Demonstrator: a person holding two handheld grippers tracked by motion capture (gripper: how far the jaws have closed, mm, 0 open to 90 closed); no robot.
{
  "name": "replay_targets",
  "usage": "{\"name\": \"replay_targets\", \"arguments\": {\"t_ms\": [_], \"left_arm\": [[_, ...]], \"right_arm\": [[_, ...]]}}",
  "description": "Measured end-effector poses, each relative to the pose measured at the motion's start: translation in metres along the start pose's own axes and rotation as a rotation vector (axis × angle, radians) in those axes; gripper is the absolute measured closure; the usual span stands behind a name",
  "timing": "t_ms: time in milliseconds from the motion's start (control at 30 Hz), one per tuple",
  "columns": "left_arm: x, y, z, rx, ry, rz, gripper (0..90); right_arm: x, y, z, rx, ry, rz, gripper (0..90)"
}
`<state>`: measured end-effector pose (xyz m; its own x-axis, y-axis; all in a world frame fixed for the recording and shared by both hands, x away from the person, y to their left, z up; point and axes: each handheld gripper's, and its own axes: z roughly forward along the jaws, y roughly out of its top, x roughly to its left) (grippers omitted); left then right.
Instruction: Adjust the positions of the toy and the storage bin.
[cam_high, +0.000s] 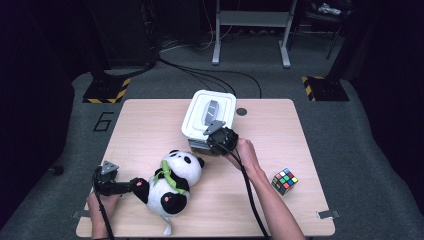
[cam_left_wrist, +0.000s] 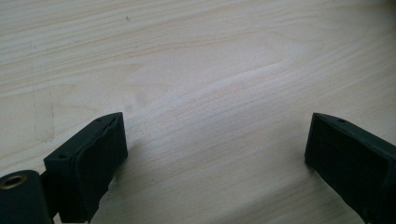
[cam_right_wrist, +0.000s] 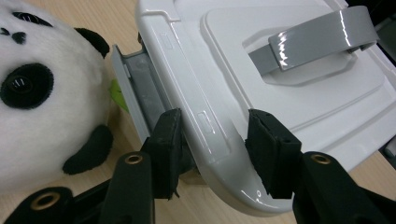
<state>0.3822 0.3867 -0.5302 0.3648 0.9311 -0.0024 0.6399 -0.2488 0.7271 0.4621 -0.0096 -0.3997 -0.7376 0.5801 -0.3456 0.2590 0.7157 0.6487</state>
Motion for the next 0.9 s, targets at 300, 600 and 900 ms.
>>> {"name": "replay_targets", "arguments": {"t_ms": [300, 600, 900], "left_arm": [[0.000, 0.000, 0.000, -0.001, 0.001, -0.001, 5.6], [0.000, 0.000, 0.000, -0.001, 0.005, 0.003, 5.6], [0.000, 0.000, 0.000, -0.003, 0.007, 0.002, 5.6]], "right_arm": [[-0.009, -0.006, -0.007, 0.018, -0.008, -0.017, 56.9], [-0.018, -0.013, -0.012, 0.027, -0.026, 0.000, 55.9], [-0.031, -0.017, -0.013, 0.016, -0.013, 0.109, 45.9]]}}
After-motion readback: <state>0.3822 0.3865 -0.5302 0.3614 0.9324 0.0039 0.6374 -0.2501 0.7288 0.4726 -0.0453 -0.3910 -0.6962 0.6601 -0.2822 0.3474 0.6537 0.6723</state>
